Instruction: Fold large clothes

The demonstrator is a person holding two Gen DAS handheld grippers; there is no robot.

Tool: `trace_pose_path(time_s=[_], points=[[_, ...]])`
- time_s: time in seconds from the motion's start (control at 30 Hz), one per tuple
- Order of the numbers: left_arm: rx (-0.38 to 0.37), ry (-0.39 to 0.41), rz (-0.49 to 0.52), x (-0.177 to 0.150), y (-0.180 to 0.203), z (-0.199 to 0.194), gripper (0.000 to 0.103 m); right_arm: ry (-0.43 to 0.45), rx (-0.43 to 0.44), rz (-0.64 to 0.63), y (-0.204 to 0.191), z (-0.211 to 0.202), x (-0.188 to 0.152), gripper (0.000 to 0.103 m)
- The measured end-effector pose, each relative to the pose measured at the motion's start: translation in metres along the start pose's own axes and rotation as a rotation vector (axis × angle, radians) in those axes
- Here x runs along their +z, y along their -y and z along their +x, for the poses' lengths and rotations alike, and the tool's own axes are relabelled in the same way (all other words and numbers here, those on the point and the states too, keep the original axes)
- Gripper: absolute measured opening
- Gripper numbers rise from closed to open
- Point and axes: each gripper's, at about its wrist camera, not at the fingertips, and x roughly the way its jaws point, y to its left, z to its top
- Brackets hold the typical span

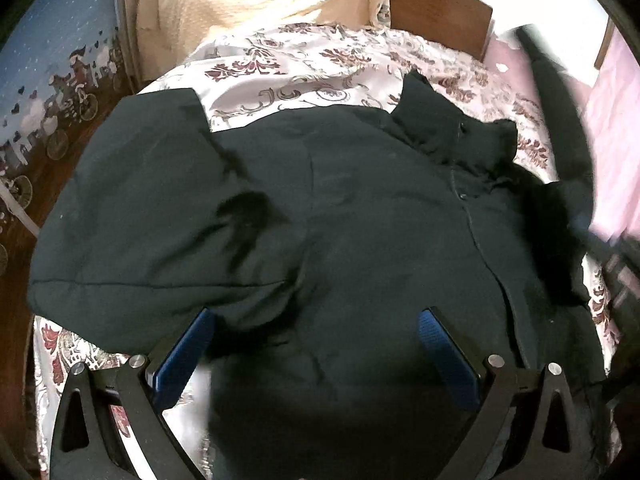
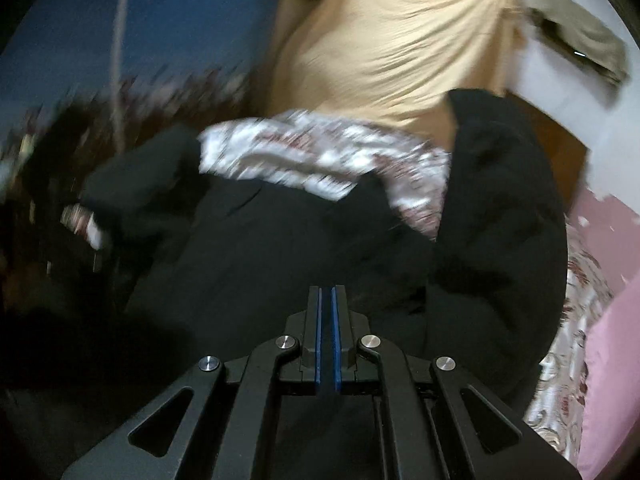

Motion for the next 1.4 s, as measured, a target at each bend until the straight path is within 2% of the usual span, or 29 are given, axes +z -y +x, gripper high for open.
trace_pose_path(time_s=[0.07,0.13,0.17,0.2,0.33,0.4,0.43,0.63,0.8,0.9,0.97,1.1,1.13,1.3,1.4], points=[[-0.057,0.034,-0.020,-0.002,-0.009,-0.002,0.103,-0.039,0.022,-0.046,-0.013,0.008,-0.010,0.008],[-0.099,0.049,-0.041,-0.003,-0.012,0.001,0.103,-0.074,0.056,-0.066,-0.022,0.012,-0.020,0.024],[-0.128,0.054,-0.058,-0.003,-0.015,0.004,0.103,-0.090,0.073,-0.066,-0.027,0.012,-0.026,0.041],[-0.147,0.059,-0.069,-0.003,-0.017,0.007,0.103,-0.097,0.091,-0.063,-0.030,0.007,-0.032,0.050],[-0.200,0.089,-0.100,0.007,-0.017,0.015,0.103,-0.118,0.094,-0.020,-0.018,-0.007,-0.050,0.056],[-0.218,0.104,-0.112,0.018,-0.013,0.020,0.103,-0.134,0.073,0.040,-0.011,-0.010,-0.056,0.065],[-0.216,0.114,-0.102,0.025,-0.008,0.022,0.103,-0.145,0.038,0.069,-0.007,-0.014,-0.061,0.065],[-0.160,0.163,-0.043,0.072,0.031,0.051,0.103,-0.152,-0.035,0.193,0.016,-0.015,-0.069,0.070],[-0.149,0.134,-0.122,0.103,0.041,0.094,0.101,-0.142,-0.034,0.279,0.031,-0.014,-0.080,0.070],[-0.150,0.135,-0.126,0.107,0.047,0.106,0.086,-0.137,-0.029,0.282,0.029,-0.009,-0.082,0.070],[-0.144,0.137,-0.095,0.105,0.052,0.109,0.058,-0.133,-0.039,0.279,0.031,-0.008,-0.081,0.070],[-0.155,0.161,-0.048,0.105,0.059,0.108,0.028,-0.129,-0.053,0.283,0.035,-0.004,-0.074,0.070],[-0.145,0.167,-0.043,0.105,0.059,0.106,0.009,-0.133,-0.064,0.286,0.037,-0.003,-0.074,0.070],[-0.152,0.178,-0.099,0.103,0.048,0.090,0.006,-0.113,-0.130,0.339,0.054,-0.008,-0.075,0.070],[-0.134,0.208,-0.104,0.093,0.044,0.063,0.006,-0.106,-0.176,0.395,0.071,-0.014,-0.082,0.070]])
